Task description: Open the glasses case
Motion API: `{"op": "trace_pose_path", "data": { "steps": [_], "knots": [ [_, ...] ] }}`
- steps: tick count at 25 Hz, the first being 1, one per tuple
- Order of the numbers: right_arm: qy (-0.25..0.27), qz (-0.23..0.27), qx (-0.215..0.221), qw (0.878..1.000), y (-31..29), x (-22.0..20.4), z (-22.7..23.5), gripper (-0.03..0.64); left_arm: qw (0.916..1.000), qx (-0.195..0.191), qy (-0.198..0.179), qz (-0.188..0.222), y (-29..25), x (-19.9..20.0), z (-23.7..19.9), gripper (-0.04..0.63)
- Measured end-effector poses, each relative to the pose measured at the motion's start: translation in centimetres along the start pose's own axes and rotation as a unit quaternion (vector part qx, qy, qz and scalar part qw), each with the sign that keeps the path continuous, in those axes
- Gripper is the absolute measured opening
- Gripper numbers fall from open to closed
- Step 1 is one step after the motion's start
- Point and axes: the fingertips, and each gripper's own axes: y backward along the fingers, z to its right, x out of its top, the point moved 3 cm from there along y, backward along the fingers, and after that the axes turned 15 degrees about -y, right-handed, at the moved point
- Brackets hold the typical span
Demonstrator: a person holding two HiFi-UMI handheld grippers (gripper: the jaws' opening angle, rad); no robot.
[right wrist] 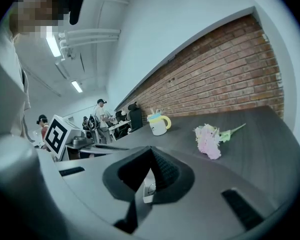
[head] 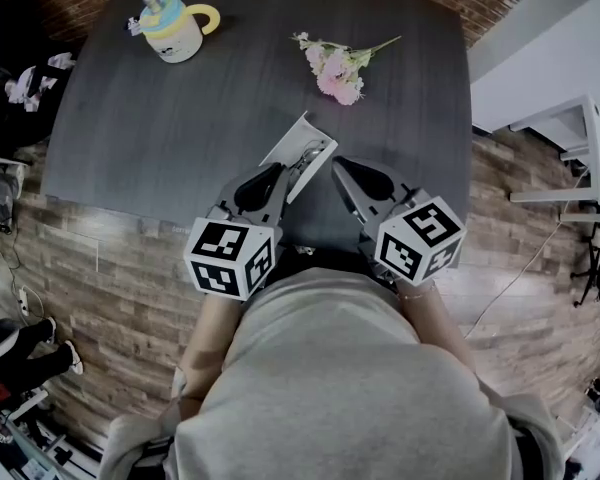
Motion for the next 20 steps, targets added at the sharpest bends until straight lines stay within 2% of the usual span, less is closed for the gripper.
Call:
{"op": "trace_pose_path", "data": {
  "steps": [4,12,20],
  "knots": [
    [-0.011,-0.017,-0.004,1.0,0.6,-1.3,-0.2,0.008,0.9999,0.0,0.01,-0.005,0.3,-0.5,0.2,0.04],
    [-0.016,-0.031,-0.003,0.999,0.5,-2.4,0.0,0.008,0.9994,-0.017,-0.007,-0.029,0.0,-1.6,1.3,0.04],
    [-0.012,-0.03,0.001,0.999,0.4,-2.6,0.0,0.006,0.9993,-0.018,-0.014,-0.031,0.0,-1.7,1.5,0.04]
  ]
}}
